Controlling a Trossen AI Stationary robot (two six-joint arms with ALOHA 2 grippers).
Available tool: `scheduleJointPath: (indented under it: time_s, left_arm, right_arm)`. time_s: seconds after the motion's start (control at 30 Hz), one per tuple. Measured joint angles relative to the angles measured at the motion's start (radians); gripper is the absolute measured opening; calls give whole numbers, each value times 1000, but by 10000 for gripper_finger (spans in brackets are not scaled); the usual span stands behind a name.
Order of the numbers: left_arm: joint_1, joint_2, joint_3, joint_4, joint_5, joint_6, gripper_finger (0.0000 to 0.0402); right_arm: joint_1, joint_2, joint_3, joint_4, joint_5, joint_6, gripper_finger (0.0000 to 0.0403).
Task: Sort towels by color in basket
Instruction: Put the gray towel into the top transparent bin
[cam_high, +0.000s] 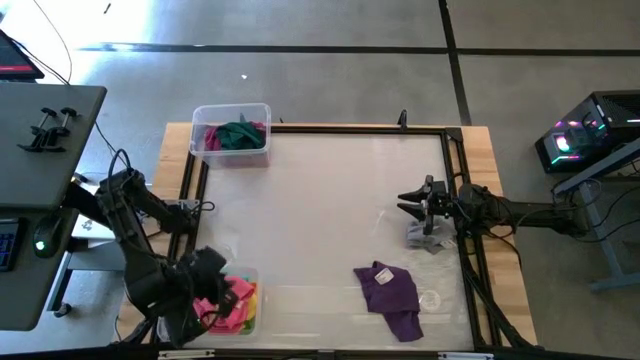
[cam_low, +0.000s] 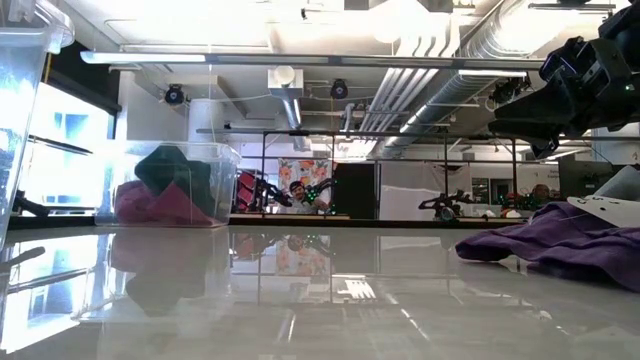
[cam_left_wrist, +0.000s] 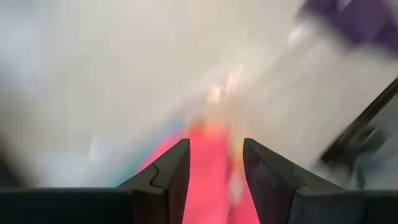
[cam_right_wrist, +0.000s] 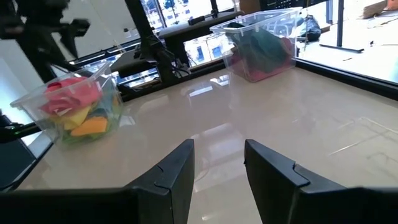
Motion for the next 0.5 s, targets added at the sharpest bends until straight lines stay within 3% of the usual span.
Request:
scheduleJointPath:
  time_s: [0.1, 0.3, 0.5]
  left_arm:
    - [27, 12, 0, 42, -224, 143, 133]
    - [102, 38, 0, 150, -348, 455, 133]
    - [172, 111, 0, 196, -675, 577, 133]
  right_arm:
    - [0, 0, 0, -2, -10, -1, 138]
    - [0, 0, 0, -3, -12, -2, 138]
    - [0, 0, 0, -4, -84, -17, 138]
